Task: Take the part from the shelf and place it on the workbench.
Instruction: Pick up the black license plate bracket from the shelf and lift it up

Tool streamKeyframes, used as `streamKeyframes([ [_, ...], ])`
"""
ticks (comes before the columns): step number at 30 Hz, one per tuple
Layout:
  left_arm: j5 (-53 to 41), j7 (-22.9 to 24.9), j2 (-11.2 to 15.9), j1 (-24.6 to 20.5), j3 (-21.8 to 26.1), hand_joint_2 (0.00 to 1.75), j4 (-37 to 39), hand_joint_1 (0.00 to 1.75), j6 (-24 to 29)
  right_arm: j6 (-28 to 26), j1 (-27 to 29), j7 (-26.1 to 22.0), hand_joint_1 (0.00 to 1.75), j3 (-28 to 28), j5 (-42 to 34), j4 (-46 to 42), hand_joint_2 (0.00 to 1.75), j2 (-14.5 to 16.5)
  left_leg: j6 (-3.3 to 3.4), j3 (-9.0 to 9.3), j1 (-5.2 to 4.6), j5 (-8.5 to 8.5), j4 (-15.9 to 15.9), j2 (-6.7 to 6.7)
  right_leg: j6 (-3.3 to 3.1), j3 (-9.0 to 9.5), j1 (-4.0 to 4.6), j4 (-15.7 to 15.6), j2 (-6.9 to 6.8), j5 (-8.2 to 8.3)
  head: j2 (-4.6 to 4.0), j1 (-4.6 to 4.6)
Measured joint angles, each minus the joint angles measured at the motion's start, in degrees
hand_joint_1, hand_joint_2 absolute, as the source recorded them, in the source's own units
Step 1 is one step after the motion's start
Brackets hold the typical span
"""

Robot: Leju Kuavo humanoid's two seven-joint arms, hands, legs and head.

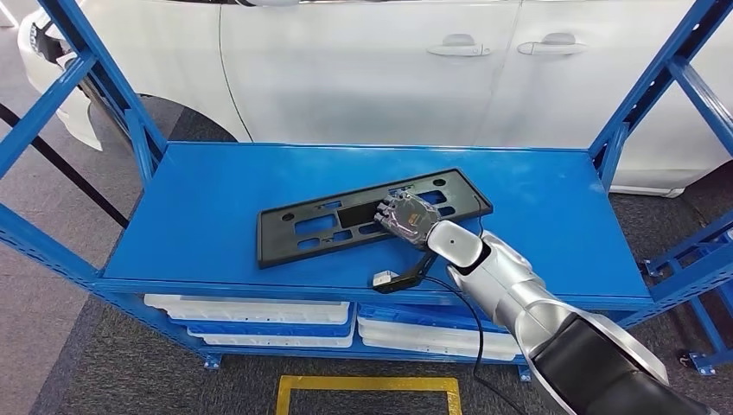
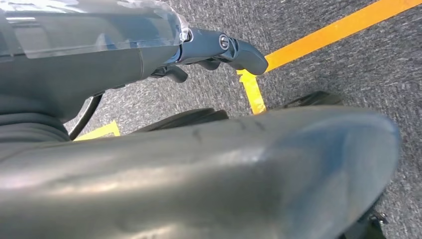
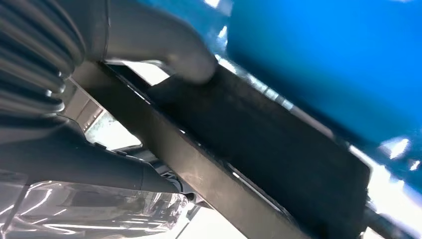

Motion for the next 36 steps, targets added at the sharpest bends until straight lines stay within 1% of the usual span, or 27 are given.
streamKeyframes([
  [1, 0.0, -0.1, 0.0, 0.0, 0.1, 0.00, 0.0, 0.00, -0.1, 0.3, -0.3, -0.3, 1.75, 0.3, 0.0, 0.2, 1.75, 0.0, -0.12, -1.93, 0.04, -1.71, 4.1, 0.01, -0.10, 0.00, 0.08, 0.0, -0.01, -0.02, 0.00, 0.00],
  [2, 0.0, -0.1, 0.0, 0.1, 0.2, 0.00, 0.0, 0.00, -0.1, 0.5, -0.4, -0.7, 1.75, 0.5, 0.0, 0.4, 1.75, 0.0, -0.20, -3.53, 0.06, -2.72, 7.3, 0.01, -0.13, 0.01, 0.16, 0.0, 0.00, -0.04, 0.00, 0.00],
  [3, 0.0, -0.2, 0.0, 0.2, 0.2, 0.00, 0.0, 0.00, -0.3, 0.8, -0.6, -1.2, 1.75, 0.7, 0.0, 0.6, 1.75, 0.0, -0.21, -4.28, 0.07, -2.62, 8.6, 0.02, -0.14, 0.03, 0.21, 0.1, 0.03, -0.05, 0.00, 0.00],
  [4, -0.1, -0.3, 0.0, 0.3, 0.2, 0.00, 0.0, 0.00, -0.4, 1.2, -0.8, -1.7, 1.75, 0.9, -0.1, 0.6, 1.75, 0.0, -0.13, -3.85, 0.07, -1.37, 7.5, 0.02, -0.11, 0.08, 0.24, 0.1, 0.08, -0.08, 0.00, 0.00],
  [6, -0.1, -0.5, 0.0, 0.4, 0.3, 0.00, 0.0, 0.00, -0.4, 1.8, -1.4, -2.5, 1.75, 1.3, -0.4, 0.7, 1.75, 0.0, 0.29, -0.33, 0.05, 2.77, -0.3, 0.05, 0.10, 0.24, 0.26, 0.2, 0.20, -0.24, 0.00, 0.01],
  [7, -0.1, -0.5, 0.0, 0.3, 0.3, 0.00, 0.0, 0.00, -0.5, 1.9, -1.6, -2.7, 1.75, 1.5, -0.5, 0.7, 1.75, 0.0, 0.55, 1.50, -0.03, 4.23, -4.2, 0.06, 0.31, 0.23, 0.36, 0.4, 0.24, -0.34, 0.00, 0.01],
  [8, -0.1, -0.5, 0.0, 0.3, 0.3, 0.00, 0.0, 0.00, -0.5, 2.0, -1.8, -2.9, 1.75, 1.6, -0.6, 0.7, 1.75, 0.0, 0.80, 2.68, -0.13, 5.00, -6.7, 0.05, 0.57, 0.18, 0.45, 0.4, 0.27, -0.37, 0.00, 0.01],
  [9, -0.1, -0.6, 0.0, 0.3, 0.3, 0.00, 0.0, 0.00, -0.5, 2.1, -1.8, -3.0, 1.75, 1.7, -0.6, 0.8, 1.75, 0.0, 1.01, 3.11, -0.24, 5.05, -7.8, 0.03, 0.84, 0.08, 0.50, 0.5, 0.29, -0.36, 0.00, 0.01],
  [12, -0.2, -0.6, 0.0, 0.4, 0.3, 0.00, 0.0, 0.00, -0.5, 2.1, -2.0, -3.2, 1.75, 2.0, -0.8, 0.8, 1.75, -0.1, 1.86, 3.22, -0.21, 5.38, -8.2, 0.00, 1.81, -0.07, 0.43, 0.6, 0.31, -0.50, 0.00, 0.01],
  [13, -0.2, -0.6, 0.0, 0.4, 0.3, 0.00, 0.0, 0.00, -0.5, 2.1, -2.1, -3.2, 1.75, 2.0, -0.8, 0.8, 1.75, -0.2, 2.20, 3.29, -0.10, 5.58, -8.5, 0.03, 2.10, -0.51, 0.38, 1.6, 0.30, -1.29, 0.00, 0.02],
  [14, -0.2, -0.6, -0.1, 0.3, 0.3, 0.00, 0.0, 0.00, -0.6, 2.2, -2.2, -3.3, 1.75, 2.1, -1.0, 0.8, 1.75, -0.2, 2.46, 3.36, 0.02, 5.75, -8.7, 0.07, 2.36, -1.57, 0.32, 3.9, 0.29, -2.74, 0.00, 0.02],
  [16, -0.2, -0.8, -0.1, 0.3, 0.4, 0.00, 0.0, 0.00, -0.8, 3.0, -2.3, -4.5, 1.75, 2.3, -2.7, 0.9, 1.75, -0.3, 2.69, 3.27, 0.02, 5.82, -8.7, 0.12, 2.73, -5.32, 0.12, 11.8, 0.26, -6.59, 0.00, 0.02],
  [17, -0.3, -1.0, -0.1, 0.3, 0.4, 0.00, 0.0, 0.00, -0.9, 3.7, -2.3, -5.7, 1.75, 2.3, -4.3, 0.9, 1.75, -0.4, 2.72, 3.23, 0.01, 5.81, -8.7, 0.13, 2.88, -7.04, 0.02, 15.4, 0.25, -7.82, 0.00, 0.02],
  [18, -0.4, -1.4, -0.1, 0.4, 0.4, 0.44, 0.0, 0.00, -1.0, 4.5, -2.4, -7.1, 1.75, 2.3, -6.4, 0.8, 1.75, -0.4, 2.73, 3.20, 0.02, 5.79, -8.6, 0.11, 2.98, -8.02, -0.08, 17.3, 0.23, -8.07, 0.00, 0.02],
  [19, -0.5, -2.0, -0.1, 0.4, 0.4, 0.87, 0.0, 0.00, -1.0, 5.6, -2.7, -8.9, 1.75, 2.3, -9.4, 0.4, 1.75, -0.5, 2.69, 3.20, 0.04, 5.74, -8.5, 0.07, 3.02, -7.65, -0.18, 16.5, 0.21, -6.99, 0.00, 0.02],
  [20, -0.6, -2.8, -0.1, 0.4, 0.5, 1.31, 0.0, 0.00, -1.1, 6.9, -3.2, -11.0, 1.75, 2.1, -13.4, -0.3, 1.75, -0.7, 2.60, 3.21, 0.06, 5.65, -8.3, 0.02, 3.01, -6.36, -0.29, 13.7, 0.20, -5.14, 0.00, 0.02],
  [21, -0.8, -3.5, -0.1, 0.4, 0.5, 1.75, 0.0, 0.00, -1.1, 8.5, -4.0, -12.9, 1.75, 1.9, -18.0, -1.4, 1.75, -1.0, 2.45, 3.19, 0.07, 5.51, -8.1, -0.02, 2.96, -4.40, -0.39, 9.6, 0.17, -3.03, 0.00, 0.02],
  [22, -0.9, -4.1, -0.1, 0.4, 0.6, 1.31, 0.0, 0.00, -1.1, 10.2, -5.2, -14.6, 1.75, 1.4, -23.0, -2.7, 1.75, -1.2, 2.22, 3.03, -0.05, 5.33, -7.8, -0.03, 2.85, -2.52, -0.37, 5.7, 0.16, -1.45, 0.00, 0.02],
  [23, -1.0, -4.5, -0.1, 0.4, 0.6, 0.87, 0.0, 0.00, -1.0, 11.9, -6.6, -15.8, 1.75, 0.7, -28.1, -4.3, 1.75, -1.4, 1.96, 2.81, -0.18, 5.20, -7.5, -0.01, 2.66, -1.38, -0.32, 3.0, 0.20, -0.56, 0.00, 0.02],
  [25, -1.2, -5.0, -0.1, 0.4, 0.8, 0.00, 0.0, 0.00, -0.9, 15.5, -10.0, -16.6, 1.75, -1.3, -38.1, -8.1, 1.75, -1.8, 1.39, 2.36, -0.42, 5.13, -7.3, 0.07, 2.14, -1.12, -0.06, 1.5, 0.33, -0.44, 0.00, 0.02],
  [27, -1.2, -5.8, -0.1, 0.4, 1.2, 0.00, 0.0, 0.00, -1.0, 19.4, -13.8, -16.2, 1.75, -3.9, -48.0, -13.1, 1.75, -2.2, 0.76, 2.18, -0.34, 4.97, -7.2, 0.09, 1.42, -1.35, -0.18, 1.3, 0.34, -0.21, 0.00, 0.02],
  [29, -0.9, -6.5, -0.1, 0.4, 1.6, 0.00, 0.0, 0.00, -1.2, 24.3, -17.1, -14.8, 1.75, -6.6, -59.0, -18.6, 1.75, -2.4, 0.15, 1.14, -0.20, 2.87, -4.7, 0.09, 0.67, -1.24, -0.38, 0.9, 0.14, 0.00, 0.00, 0.01],
  [32, -0.3, -7.2, -0.1, 0.4, 2.5, 0.00, 0.0, 0.00, -1.0, 36.2, -19.5, -10.8, 1.75, -10.7, -81.7, -27.0, 1.75, -2.4, -0.46, -3.26, 0.03, -2.59, 6.2, 0.11, 0.10, -1.09, -0.18, 0.9, -0.13, -0.12, 0.00, 0.00],
  [33, -0.1, -7.3, -0.1, 0.4, 2.9, 0.00, 0.0, 0.00, -0.8, 41.0, -19.3, -8.9, 1.75, -11.9, -90.4, -29.7, 1.75, -2.4, -0.54, -4.30, 0.08, -3.08, 8.6, 0.11, 0.04, -0.94, -0.09, 0.9, -0.17, -0.24, 0.00, 0.00],
  [34, 0.1, -7.4, -0.1, 0.5, 3.3, 0.44, 0.0, 0.00, -0.5, 45.0, -18.8, -7.1, 1.75, -12.9, -98.1, -32.1, 1.75, -2.3, -0.54, -4.42, 0.11, -2.37, 9.0, 0.11, 0.03, -0.74, -0.03, 0.9, -0.18, -0.39, 0.00, 0.00],
  [35, 0.3, -7.5, -0.1, 0.5, 3.6, 0.87, 0.0, 0.00, -0.3, 48.1, -17.9, -5.4, 1.75, -13.4, -104.9, -34.6, 1.75, -2.3, -0.45, -3.49, 0.12, -0.60, 6.9, 0.12, 0.10, -0.48, -0.01, 1.0, -0.12, -0.57, 0.00, 0.00],
  [36, 0.4, -7.7, -0.1, 0.6, 3.9, 1.31, 0.0, 0.00, -0.1, 50.1, -16.8, -4.2, 1.75, -13.7, -110.2, -37.2, 1.75, -2.5, -0.29, -1.79, 0.13, 1.74, 3.1, 0.12, 0.24, -0.19, 0.00, 1.0, -0.06, -0.79, 0.00, 0.00],
])
